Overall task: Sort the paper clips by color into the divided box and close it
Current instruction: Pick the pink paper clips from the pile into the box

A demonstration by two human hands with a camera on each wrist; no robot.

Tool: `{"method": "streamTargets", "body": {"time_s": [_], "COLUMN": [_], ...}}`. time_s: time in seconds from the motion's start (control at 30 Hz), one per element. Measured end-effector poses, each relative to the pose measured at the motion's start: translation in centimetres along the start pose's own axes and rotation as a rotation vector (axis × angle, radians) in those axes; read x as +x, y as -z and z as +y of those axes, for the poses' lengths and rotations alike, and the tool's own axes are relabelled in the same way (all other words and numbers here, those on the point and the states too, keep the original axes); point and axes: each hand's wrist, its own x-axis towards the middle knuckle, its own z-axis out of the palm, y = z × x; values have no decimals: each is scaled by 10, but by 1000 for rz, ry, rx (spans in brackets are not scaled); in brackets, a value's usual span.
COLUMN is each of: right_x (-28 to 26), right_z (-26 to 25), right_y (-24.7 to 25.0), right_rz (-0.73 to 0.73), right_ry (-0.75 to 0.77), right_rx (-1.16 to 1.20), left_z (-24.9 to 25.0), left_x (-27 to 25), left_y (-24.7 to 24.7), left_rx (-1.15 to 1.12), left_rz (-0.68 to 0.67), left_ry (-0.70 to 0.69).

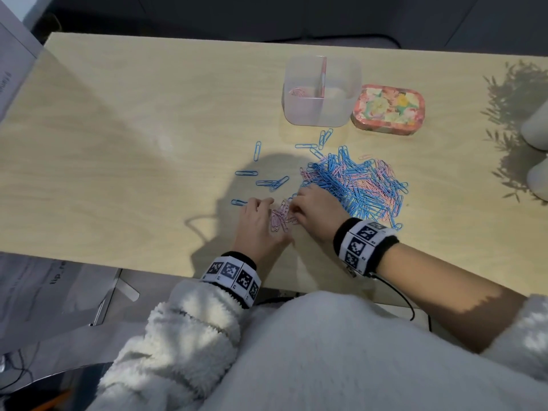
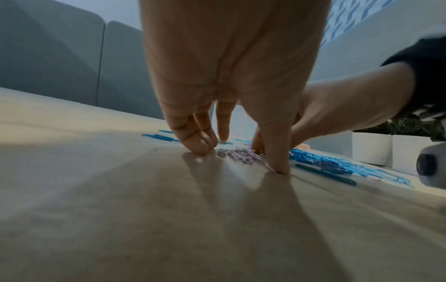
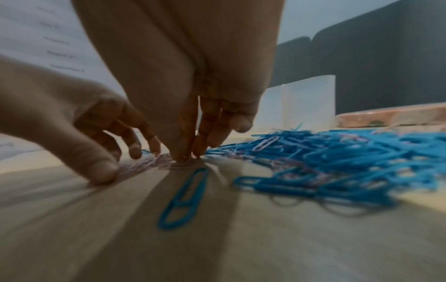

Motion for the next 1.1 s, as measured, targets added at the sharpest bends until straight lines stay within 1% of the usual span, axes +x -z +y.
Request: {"method": "streamTargets", "body": {"time_s": [0.1,0.17,0.27,0.33,0.4,0.43,0.47,0.57,0.6,0.73,0.83,0.93,1.0,1.1], "right_x": [3,0,-5,-4,0,2,3,5,6,10,9,8,7,7], "right_z": [-6,-5,6,16,21,22,20,10,6,-5,-7,-7,-7,-3], "right_y": [-4,-6,-3,-1,2,3,3,0,-2,-9,-9,-13,-17,-18], "right_rz": [-43,-22,90,147,168,154,119,-86,-117,-71,-52,-47,-30,-16], "right_ry": [31,44,-98,-159,-163,-146,-112,10,30,78,69,72,96,123], "right_rx": [-4,90,321,362,344,326,303,199,179,198,205,89,-6,-62], "left_z": [1,-1,-6,-9,-11,-10,-9,-3,0,4,1,1,0,1], "left_x": [3,4,-1,-6,-8,-9,-9,-4,-1,8,13,14,14,16], "left_y": [2,6,11,14,15,14,13,9,7,7,8,11,12,10], "left_rx": [-1,-31,-85,-143,-114,-86,-68,-35,-24,1,40,40,33,57], "left_rz": [-46,-59,-1,31,23,20,20,10,-5,-59,-81,-118,-119,-112], "left_ry": [-32,-65,-46,12,67,83,99,112,103,71,45,-12,-41,-54]}}
